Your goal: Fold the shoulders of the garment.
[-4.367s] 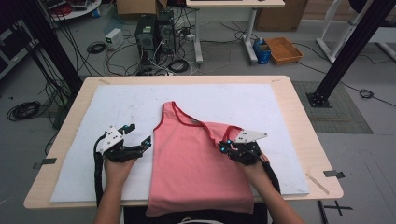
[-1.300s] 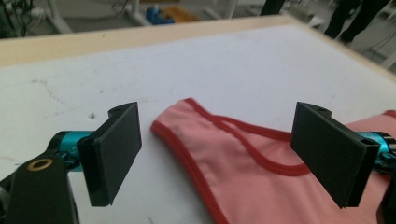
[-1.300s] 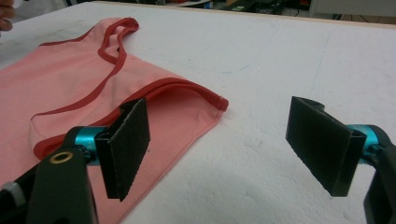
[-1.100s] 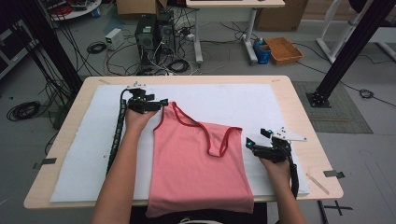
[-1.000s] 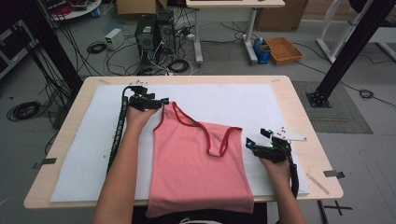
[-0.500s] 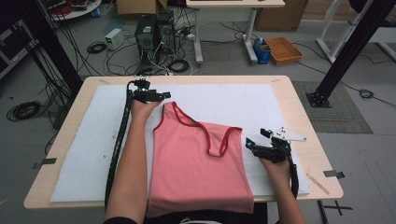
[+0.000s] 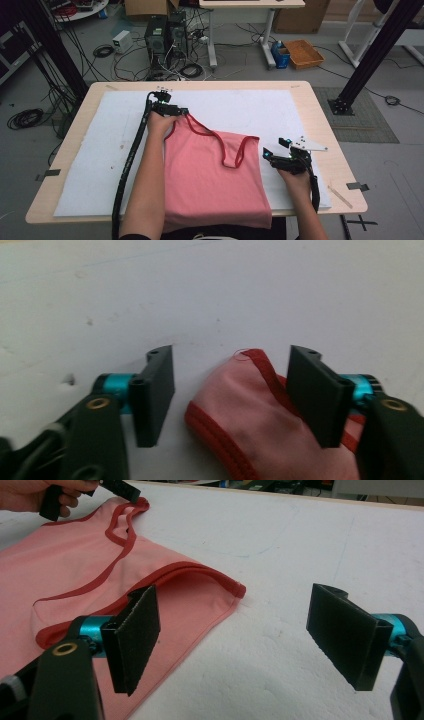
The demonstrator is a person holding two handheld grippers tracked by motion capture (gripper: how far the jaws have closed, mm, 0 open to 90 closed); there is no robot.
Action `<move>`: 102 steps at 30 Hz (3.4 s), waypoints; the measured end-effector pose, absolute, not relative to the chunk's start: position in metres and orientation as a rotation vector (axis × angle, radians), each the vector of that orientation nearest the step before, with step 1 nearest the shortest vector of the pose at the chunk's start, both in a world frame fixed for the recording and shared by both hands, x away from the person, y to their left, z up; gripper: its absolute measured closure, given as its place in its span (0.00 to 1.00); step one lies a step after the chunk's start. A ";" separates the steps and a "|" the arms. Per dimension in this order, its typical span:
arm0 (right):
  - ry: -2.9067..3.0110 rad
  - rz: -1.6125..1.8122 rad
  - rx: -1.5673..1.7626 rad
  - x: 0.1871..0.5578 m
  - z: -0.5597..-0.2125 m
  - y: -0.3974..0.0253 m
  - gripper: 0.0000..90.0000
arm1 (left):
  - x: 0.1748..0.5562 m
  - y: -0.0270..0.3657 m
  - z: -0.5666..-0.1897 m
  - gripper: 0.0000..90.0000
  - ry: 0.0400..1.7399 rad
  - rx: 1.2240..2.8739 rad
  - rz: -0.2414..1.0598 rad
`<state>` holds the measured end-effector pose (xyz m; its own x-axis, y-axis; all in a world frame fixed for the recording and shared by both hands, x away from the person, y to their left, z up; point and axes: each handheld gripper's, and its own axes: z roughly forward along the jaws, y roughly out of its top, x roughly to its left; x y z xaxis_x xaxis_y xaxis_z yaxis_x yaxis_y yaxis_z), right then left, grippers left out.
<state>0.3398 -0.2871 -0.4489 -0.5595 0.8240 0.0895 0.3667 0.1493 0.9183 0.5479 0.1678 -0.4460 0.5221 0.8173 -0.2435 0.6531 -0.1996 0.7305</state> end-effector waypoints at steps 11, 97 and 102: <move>2.001 1.400 1.127 0.340 -0.449 -0.287 0.24 | 0.544 0.178 -0.437 0.89 1.167 1.800 0.078; 1.999 1.382 1.111 0.339 -0.449 -0.286 0.24 | 0.331 0.154 -0.450 0.67 0.821 2.064 0.234; 1.999 1.380 1.113 0.339 -0.449 -0.285 0.24 | 0.330 0.161 -0.448 0.45 0.804 2.004 0.282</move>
<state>0.3386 -0.2852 -0.4488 -0.5635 0.8233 0.0683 0.3556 0.1671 0.9196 0.3297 0.1608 -0.4483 0.7597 0.6398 -0.1162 0.4270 -0.3561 0.8312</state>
